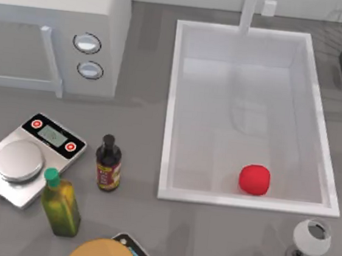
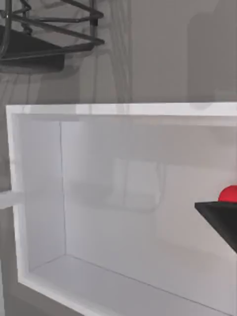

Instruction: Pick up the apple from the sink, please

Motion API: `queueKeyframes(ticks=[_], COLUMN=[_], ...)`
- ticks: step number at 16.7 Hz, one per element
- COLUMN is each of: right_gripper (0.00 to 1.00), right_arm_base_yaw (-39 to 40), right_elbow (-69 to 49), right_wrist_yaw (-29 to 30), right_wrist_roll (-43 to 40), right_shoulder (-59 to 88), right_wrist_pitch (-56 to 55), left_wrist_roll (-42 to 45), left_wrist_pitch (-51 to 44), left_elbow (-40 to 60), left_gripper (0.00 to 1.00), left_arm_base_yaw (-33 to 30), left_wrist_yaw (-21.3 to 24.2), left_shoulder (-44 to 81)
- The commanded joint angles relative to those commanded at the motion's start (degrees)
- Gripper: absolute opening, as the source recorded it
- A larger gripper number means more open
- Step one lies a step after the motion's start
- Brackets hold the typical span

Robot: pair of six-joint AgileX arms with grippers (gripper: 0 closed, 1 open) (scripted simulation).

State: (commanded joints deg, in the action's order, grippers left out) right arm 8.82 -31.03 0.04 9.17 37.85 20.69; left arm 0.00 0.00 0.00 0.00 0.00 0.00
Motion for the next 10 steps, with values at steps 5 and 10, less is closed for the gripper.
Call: queueKeyframes(ticks=[5,10], right_gripper=[1.00,1.00], right_arm_base_yaw=[6.4,12.2], right_elbow=[-22.9,-43.6], right_wrist_yaw=[0.0,0.1], right_wrist_roll=[6.7,12.7], right_shoulder=[31.5,60.7], right_wrist_pitch=[15.1,28.7], left_wrist_roll=[0.0,0.0], left_wrist_pitch=[0.0,0.0], left_elbow=[0.0,0.0], left_gripper=[1.00,1.00], left_arm_base_yaw=[0.0,0.0], left_wrist_yaw=[0.0,0.0], left_shoulder=[0.0,0.0])
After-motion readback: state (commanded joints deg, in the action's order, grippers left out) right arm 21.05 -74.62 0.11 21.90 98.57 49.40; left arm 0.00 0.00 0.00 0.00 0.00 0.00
